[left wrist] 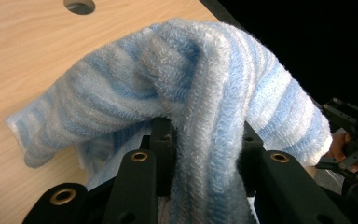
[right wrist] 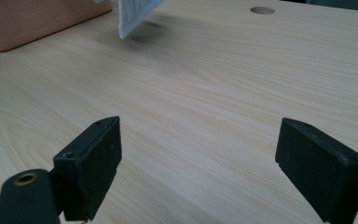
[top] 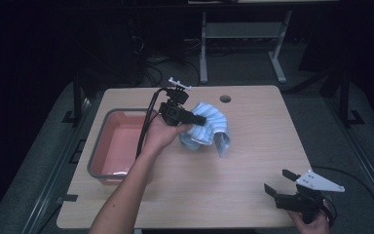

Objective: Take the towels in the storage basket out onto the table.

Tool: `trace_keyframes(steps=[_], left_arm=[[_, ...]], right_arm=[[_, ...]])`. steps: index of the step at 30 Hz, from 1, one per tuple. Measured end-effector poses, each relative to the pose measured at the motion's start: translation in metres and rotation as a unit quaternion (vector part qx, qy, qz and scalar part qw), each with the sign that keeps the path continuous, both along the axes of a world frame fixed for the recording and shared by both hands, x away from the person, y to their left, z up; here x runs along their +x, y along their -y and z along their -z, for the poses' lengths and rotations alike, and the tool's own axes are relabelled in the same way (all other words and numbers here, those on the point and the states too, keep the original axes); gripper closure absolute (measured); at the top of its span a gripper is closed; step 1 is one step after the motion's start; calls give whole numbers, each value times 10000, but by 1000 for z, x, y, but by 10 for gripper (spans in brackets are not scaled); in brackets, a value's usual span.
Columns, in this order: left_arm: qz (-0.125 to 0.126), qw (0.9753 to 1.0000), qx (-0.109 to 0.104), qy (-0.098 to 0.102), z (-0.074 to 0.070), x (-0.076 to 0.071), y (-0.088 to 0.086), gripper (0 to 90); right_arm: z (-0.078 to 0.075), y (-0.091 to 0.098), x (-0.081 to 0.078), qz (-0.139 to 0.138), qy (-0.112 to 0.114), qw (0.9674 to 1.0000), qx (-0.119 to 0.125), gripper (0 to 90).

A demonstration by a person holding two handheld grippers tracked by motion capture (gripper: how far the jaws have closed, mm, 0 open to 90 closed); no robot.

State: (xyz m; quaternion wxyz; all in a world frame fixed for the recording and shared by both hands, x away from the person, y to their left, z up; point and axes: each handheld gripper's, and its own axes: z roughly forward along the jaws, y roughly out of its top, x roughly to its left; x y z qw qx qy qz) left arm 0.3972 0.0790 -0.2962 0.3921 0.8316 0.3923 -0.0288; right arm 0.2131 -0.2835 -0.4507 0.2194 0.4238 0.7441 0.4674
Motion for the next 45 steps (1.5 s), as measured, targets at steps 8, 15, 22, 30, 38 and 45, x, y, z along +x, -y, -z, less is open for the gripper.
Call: trace_keyframes(steps=[8,15,22,30,38,45], left_arm=[[2,9999,92,-137,16,6,14,678],[0,9997,119,-218,28,11,27,676],[2,9993,183,-319,44,15,38,674],[13,9991,194,-367,54,17,47,670],[-127,9988,155,-438,72,20,56,668],[-128,9985,206,-498,87,25,65,665]], right_arm=[[0,0,0,1,-10,10000,19,137],[-1,1,0,26,-17,10000,21,137],[0,1,0,33,-13,10000,24,137],[1,-2,1,67,-73,9999,-28,138],[1,0,1,92,-92,9999,-17,138],[3,0,3,123,-104,9999,0,137]])
